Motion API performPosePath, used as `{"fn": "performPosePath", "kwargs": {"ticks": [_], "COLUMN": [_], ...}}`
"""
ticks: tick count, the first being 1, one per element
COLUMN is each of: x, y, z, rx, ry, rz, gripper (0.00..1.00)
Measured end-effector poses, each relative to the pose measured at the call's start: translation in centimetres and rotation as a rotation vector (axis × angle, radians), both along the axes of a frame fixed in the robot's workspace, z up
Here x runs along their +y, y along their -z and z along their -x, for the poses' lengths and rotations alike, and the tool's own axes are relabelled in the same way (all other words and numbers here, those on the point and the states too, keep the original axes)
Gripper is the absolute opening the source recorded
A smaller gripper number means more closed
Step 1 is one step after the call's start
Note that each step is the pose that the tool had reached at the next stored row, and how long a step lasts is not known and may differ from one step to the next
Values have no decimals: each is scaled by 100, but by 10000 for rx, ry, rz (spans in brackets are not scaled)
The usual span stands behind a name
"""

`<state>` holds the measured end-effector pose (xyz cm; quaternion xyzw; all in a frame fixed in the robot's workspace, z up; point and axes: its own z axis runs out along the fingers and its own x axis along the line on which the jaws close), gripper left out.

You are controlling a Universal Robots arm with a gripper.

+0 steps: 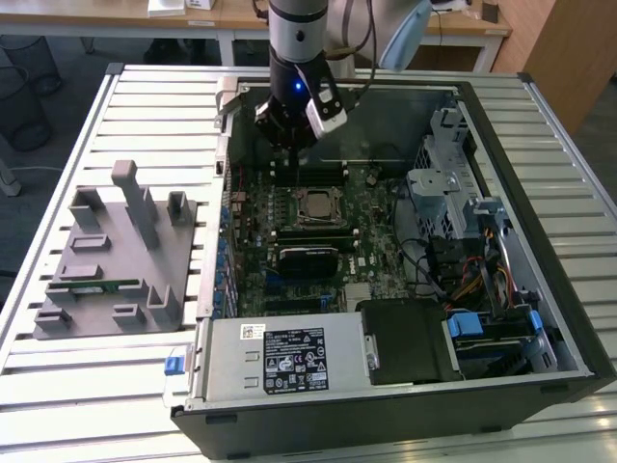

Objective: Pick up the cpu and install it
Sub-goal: 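Install the first cpu locking lever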

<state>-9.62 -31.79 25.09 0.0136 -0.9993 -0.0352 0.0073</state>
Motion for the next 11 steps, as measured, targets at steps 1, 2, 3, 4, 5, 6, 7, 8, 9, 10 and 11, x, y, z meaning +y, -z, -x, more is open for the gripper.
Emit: {"fn": "performPosePath", "kwargs": {"ticks": [1,2,3,4,5,6,7,8,9,10,11], "x": [0,0,0,-4,-8,-14,-21,-28,-32,-33,-34], "y": [3,7,13,17,19,22,27,31,35,43,49], "z": [-31,-62,-86,-92,-94,-98,-104,-111,-118,-125,-131], "rx": [4,9,15,15,17,19,18,18,17,15,14], "ry": [-6,-11,-12,-12,-12,-11,-11,-12,-12,-16,-29], "rz": [0,-1,0,-3,-1,-2,-47,-151,-252,-291,-294], "gripper": [11,11,11,11,11,11,11,11,11,11,11]}}
